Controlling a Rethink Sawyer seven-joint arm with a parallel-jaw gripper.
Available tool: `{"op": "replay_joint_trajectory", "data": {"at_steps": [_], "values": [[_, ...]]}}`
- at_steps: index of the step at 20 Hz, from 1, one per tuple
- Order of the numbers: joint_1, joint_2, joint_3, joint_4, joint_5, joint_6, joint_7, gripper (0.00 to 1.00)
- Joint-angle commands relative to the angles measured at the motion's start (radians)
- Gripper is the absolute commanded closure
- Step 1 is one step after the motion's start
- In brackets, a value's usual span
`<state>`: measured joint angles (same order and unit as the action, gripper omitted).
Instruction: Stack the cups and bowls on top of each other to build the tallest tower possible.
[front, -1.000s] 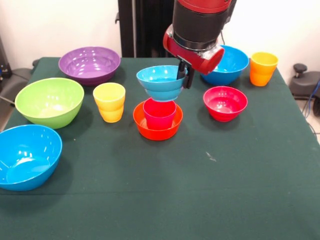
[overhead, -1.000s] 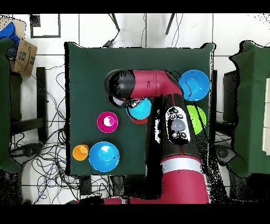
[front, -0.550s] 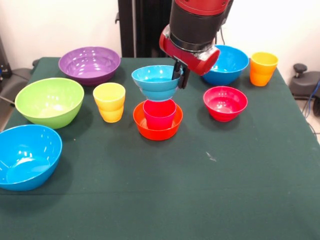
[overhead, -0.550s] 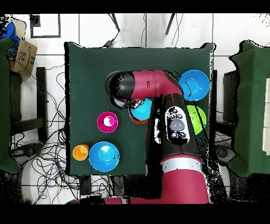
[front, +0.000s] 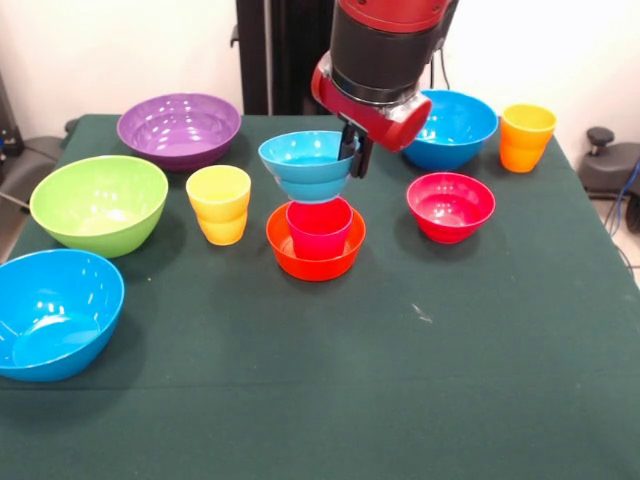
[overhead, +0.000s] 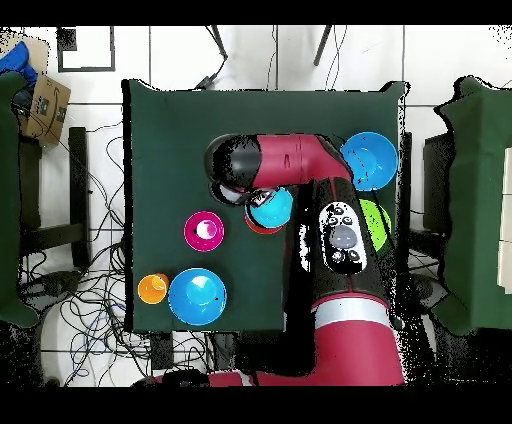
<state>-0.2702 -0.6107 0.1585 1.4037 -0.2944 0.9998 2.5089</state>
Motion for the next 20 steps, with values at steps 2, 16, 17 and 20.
{"op": "replay_joint_trajectory", "data": {"at_steps": [2, 16, 17, 20], "values": [[-0.018, 0.056, 0.092, 0.101, -0.077, -0.093, -0.223, 1.0], [0.003, 0.061, 0.069, 0.137, -0.1, -0.184, -0.173, 1.0], [0.007, 0.06, 0.066, 0.14, -0.103, -0.189, -0.169, 1.0], [0.015, 0.063, 0.056, 0.134, -0.112, -0.192, -0.163, 1.0]]}}
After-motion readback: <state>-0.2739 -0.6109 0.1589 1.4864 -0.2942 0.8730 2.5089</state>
